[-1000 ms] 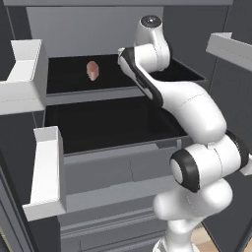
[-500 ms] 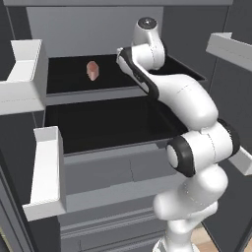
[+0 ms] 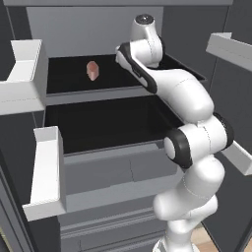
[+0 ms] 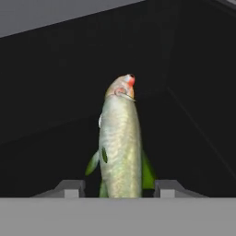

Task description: Gather the carrot and squash from the fridge and place them on a tray on the dining counter. Then gather the steak and fish from the fridge and place them on the other tray.

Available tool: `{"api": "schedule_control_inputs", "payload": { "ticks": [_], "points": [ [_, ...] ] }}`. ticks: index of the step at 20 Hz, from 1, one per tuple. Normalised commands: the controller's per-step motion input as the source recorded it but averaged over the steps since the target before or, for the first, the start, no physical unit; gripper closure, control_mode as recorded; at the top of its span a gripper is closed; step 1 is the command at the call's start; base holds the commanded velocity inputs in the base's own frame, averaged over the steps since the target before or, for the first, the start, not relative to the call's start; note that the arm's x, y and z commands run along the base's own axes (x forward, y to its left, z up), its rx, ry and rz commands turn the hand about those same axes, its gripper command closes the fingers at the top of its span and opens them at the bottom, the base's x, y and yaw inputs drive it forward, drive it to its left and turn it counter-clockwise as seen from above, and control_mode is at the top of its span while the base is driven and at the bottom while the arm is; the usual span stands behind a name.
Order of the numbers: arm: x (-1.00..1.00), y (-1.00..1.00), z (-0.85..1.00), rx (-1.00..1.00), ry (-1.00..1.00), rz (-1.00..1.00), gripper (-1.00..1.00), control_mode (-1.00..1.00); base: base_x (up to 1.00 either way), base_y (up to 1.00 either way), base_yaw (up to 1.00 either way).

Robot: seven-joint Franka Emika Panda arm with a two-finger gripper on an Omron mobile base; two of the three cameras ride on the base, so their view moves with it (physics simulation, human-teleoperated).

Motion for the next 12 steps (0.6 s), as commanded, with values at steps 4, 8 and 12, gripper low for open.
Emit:
{"api": "schedule_control_inputs", "payload": {
  "ticks": [4, 8, 12],
  "points": [
    [-0.43, 0.07, -0.02, 0.00, -0.10, 0.00, 1.00, -1.00, 0.00, 0.00, 0.00],
    [-0.75, 0.09, 0.00, 0.00, -0.11, 0.00, 1.00, -1.00, 0.00, 0.00, 0.00],
    [-0.98, 0.09, 0.06, 0.00, -0.12, 0.00, 1.00, -1.00, 0.00, 0.00, 0.00]
  ]
}}
